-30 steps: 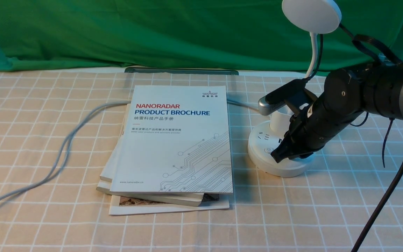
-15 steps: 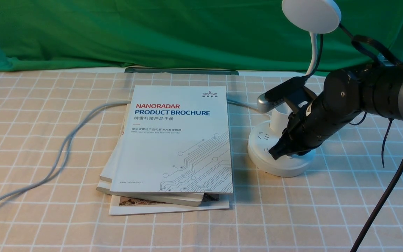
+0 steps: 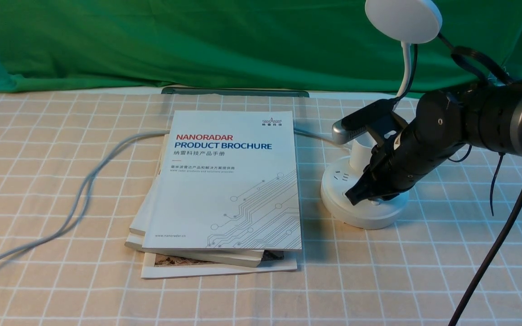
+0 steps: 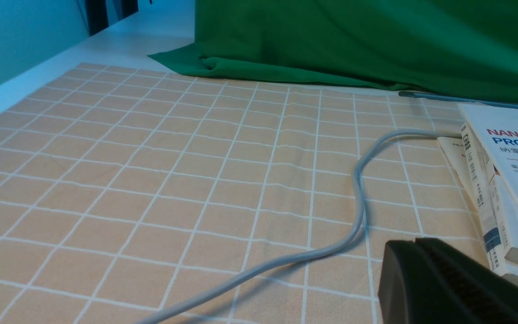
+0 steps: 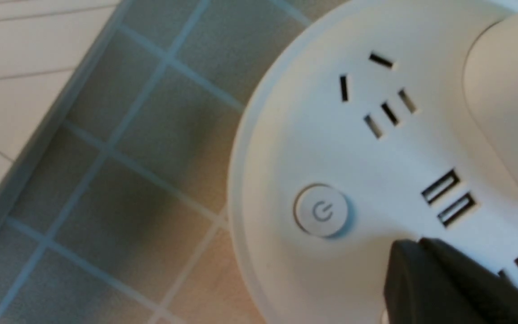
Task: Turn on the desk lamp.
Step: Use the right arm to press the button switch on the lamp holder
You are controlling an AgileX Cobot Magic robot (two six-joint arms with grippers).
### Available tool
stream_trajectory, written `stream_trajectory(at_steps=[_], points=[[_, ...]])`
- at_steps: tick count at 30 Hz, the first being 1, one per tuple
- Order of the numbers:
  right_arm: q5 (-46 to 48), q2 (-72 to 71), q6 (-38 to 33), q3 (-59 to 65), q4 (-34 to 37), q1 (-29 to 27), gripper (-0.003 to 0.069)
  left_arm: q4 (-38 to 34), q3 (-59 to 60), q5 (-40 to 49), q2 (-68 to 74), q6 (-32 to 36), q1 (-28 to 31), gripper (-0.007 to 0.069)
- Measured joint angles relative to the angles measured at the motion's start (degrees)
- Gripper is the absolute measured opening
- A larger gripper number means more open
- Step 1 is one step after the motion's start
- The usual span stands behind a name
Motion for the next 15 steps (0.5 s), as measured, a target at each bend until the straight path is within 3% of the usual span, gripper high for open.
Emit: stream_trajectory(at_steps=[15], points=[[1.92,-2.63,0.67,0.36,-0.58,0.0,0.003,0.0,0.0,0.0,0.0,0.0,0.0,0.0021]])
